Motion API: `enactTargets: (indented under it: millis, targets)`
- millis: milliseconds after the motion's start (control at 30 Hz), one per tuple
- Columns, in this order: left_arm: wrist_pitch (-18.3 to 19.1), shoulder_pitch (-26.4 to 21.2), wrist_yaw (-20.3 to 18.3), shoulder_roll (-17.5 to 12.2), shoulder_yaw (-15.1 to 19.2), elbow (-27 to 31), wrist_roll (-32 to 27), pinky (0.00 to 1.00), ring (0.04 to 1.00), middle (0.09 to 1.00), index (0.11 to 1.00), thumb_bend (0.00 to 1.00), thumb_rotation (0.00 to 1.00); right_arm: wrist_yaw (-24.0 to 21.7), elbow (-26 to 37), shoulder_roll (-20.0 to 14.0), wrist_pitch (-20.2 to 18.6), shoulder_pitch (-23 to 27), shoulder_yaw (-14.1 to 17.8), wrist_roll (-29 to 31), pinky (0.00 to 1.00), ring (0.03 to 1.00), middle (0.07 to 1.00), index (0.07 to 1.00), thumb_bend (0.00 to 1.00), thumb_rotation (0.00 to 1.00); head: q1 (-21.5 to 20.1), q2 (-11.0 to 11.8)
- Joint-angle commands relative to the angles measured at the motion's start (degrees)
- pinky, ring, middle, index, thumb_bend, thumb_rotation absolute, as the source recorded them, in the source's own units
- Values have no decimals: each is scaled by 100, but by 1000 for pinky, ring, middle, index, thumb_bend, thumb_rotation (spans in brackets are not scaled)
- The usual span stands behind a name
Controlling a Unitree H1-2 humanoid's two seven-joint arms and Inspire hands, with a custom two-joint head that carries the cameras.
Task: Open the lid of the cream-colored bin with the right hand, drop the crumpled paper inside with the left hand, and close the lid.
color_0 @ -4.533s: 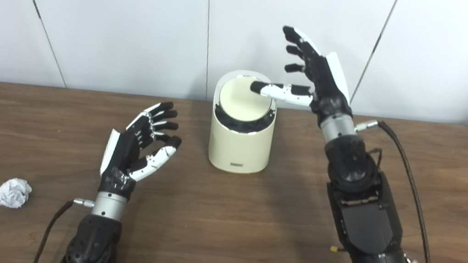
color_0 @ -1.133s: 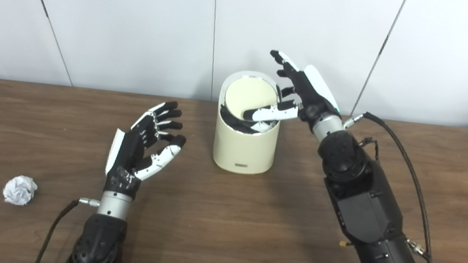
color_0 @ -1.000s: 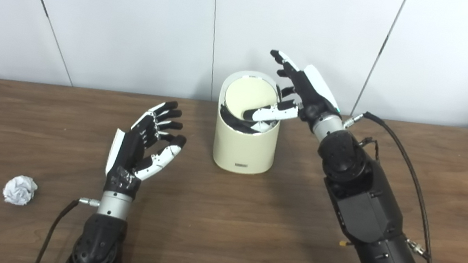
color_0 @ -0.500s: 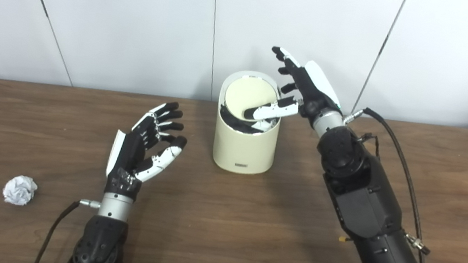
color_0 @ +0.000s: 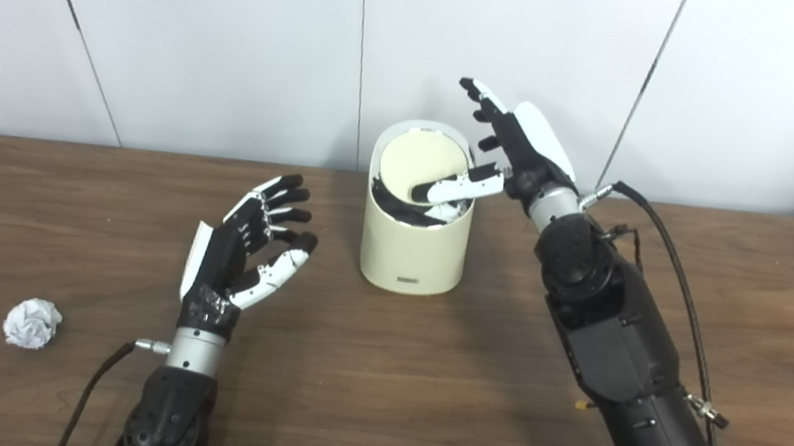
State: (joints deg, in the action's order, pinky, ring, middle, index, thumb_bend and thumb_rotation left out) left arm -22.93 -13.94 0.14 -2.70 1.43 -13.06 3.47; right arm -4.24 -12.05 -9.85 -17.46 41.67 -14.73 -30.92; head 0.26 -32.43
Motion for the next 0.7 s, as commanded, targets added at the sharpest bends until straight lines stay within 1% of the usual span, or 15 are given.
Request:
enactTargets:
  millis: [0, 133, 200, 333, 467, 600, 667]
  targets:
    - [-116, -86, 23, 3, -20, 95, -27, 582, 716, 791, 826, 571, 316, 45, 75, -153, 201, 281, -130, -265, 679, 875, 944, 950, 931, 220, 7, -16]
    - [-56, -76, 33, 19, -18, 149, -32, 586, 716, 791, 825, 572, 317, 64, 132, -318, 271, 277, -413, -625, 668, 858, 942, 957, 932, 189, 22, -38]
    - [-51, -73, 35, 22, -17, 159, -29, 582, 714, 790, 824, 578, 320, 58, 179, -361, 257, 266, -509, -780, 687, 861, 948, 958, 935, 174, 22, -38]
    - [-54, -73, 37, 22, -14, 166, -22, 585, 718, 793, 829, 564, 309, 45, 244, -418, 220, 250, -649, -1051, 689, 846, 947, 956, 942, 151, 12, -60]
    - [-5, -68, 20, 22, -14, 204, -49, 586, 717, 794, 829, 577, 320, -15, 311, -461, 182, 228, -744, -1248, 699, 851, 961, 959, 950, 135, 9, -73]
    - [-50, -76, 28, 14, -11, 178, -35, 581, 712, 792, 830, 584, 331, 27, 304, -378, 218, 191, -597, -1086, 702, 855, 957, 958, 937, 157, -8, -44]
    - [-97, -86, 7, -3, -10, 127, -61, 592, 719, 797, 831, 579, 321, 67, 319, -233, 192, 179, -354, -774, 714, 874, 958, 959, 897, 200, -14, -41]
